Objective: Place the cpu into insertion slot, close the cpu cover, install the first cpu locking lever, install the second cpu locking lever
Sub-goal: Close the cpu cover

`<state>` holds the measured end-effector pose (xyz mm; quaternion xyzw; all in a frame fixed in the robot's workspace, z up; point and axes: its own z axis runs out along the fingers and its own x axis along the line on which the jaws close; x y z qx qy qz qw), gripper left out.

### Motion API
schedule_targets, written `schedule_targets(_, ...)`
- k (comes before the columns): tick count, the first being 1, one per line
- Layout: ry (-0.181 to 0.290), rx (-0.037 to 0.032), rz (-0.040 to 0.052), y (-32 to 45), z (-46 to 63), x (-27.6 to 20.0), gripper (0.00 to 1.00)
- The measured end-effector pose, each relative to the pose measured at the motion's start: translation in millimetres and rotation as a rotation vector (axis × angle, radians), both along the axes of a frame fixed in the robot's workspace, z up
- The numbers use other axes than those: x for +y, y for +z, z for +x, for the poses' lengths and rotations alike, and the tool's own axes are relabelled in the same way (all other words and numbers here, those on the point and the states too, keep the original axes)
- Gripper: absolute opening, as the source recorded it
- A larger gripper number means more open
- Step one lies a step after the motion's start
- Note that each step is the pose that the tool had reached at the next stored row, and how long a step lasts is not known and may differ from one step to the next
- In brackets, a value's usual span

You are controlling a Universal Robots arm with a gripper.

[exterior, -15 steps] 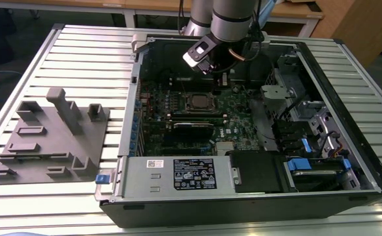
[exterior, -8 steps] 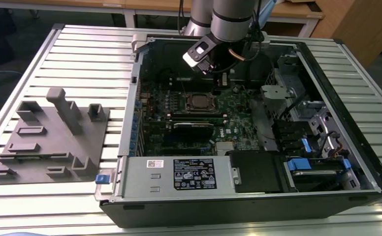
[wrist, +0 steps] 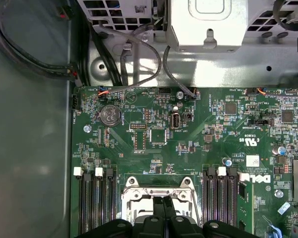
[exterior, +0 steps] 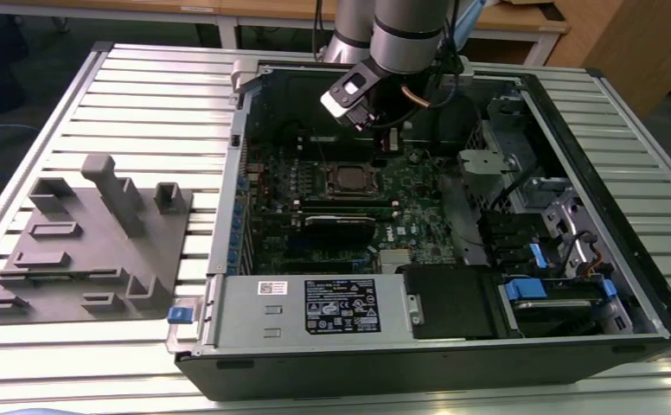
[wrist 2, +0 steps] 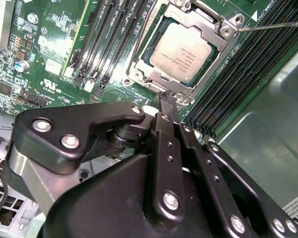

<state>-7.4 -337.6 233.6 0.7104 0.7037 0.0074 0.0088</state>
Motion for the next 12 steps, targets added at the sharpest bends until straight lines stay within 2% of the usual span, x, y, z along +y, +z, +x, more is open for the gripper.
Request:
schedule_targets(4, 0.0, -0.0002, 0.0001, -0.3, -1.4, 0.0, 0.11)
schedule_targets(9, 0.0, -0.0001, 0.0, -1.4, -12.5, 0.0, 0.11)
schedule_targets(12, 0.0, -0.0001, 0.0, -1.5, -14.1, 0.0, 0.11)
